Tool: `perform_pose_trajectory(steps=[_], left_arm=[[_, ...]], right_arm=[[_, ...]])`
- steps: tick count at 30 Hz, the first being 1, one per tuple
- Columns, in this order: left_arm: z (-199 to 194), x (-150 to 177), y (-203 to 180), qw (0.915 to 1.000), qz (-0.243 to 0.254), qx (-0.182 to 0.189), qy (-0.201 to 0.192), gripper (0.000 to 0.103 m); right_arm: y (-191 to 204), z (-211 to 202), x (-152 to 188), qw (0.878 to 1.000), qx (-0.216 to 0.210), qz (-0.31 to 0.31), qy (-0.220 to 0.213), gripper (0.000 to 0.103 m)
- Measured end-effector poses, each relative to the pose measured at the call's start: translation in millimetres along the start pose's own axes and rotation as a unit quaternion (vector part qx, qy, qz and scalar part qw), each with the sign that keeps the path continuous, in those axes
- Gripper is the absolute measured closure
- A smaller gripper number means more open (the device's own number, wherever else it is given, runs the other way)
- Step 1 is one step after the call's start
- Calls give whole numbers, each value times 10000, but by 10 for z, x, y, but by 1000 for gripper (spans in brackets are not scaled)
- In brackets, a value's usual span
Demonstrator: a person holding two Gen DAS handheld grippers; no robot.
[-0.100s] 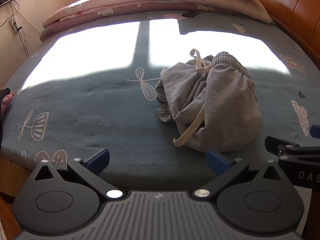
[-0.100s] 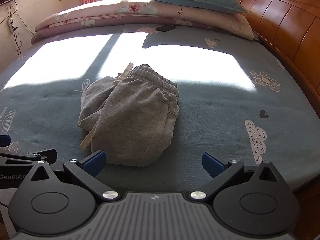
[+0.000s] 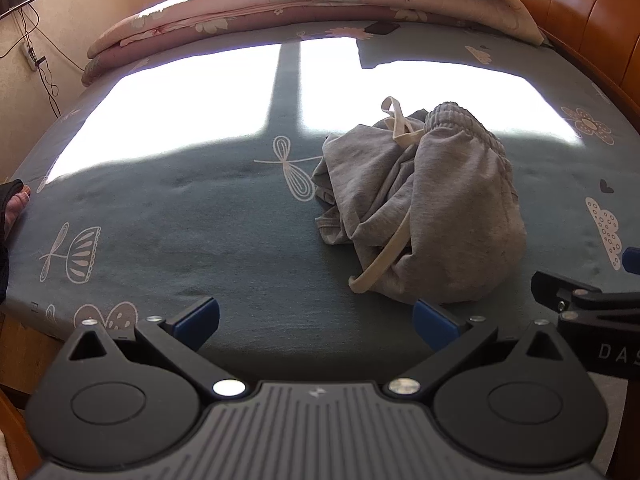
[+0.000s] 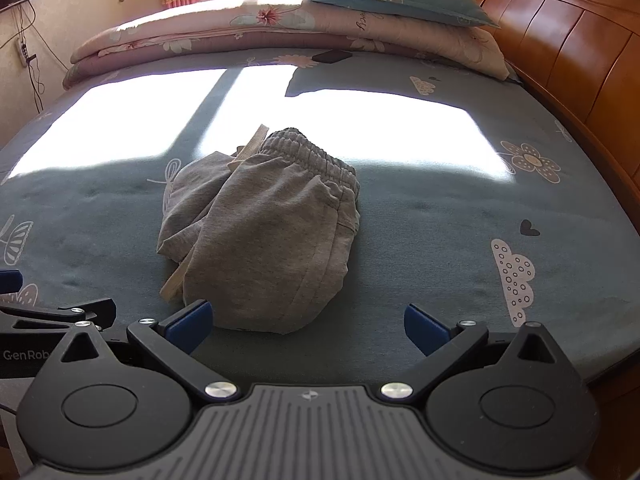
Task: Fold clothes
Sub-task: 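Move both grippers toward the crumpled grey sweatpants on the bed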
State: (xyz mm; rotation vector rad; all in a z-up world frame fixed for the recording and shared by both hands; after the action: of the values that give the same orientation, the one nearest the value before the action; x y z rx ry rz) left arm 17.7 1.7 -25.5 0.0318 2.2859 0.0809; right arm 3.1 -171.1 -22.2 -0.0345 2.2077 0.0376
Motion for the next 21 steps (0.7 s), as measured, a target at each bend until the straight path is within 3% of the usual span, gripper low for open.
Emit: perform_pose_trajectory(steps=[21], left_arm=[[-4,15,20,9997,-49,-222,-44,0]], right_arm=[[-41,-16,30,9999,-85,-7,-97,0]])
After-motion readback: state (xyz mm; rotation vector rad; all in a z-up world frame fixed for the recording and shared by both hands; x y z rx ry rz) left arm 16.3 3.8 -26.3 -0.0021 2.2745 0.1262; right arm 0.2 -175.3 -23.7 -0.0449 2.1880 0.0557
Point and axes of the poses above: each gripper's, at about its wrist camera, not at the fingertips, and z roughly the way its jaws point, y to its left, x to its underside, the point moved 3 cm from there along z, roughly the way its jaws point, and after that the axes turned 14 degrees about -y, right-handed, at the moved point
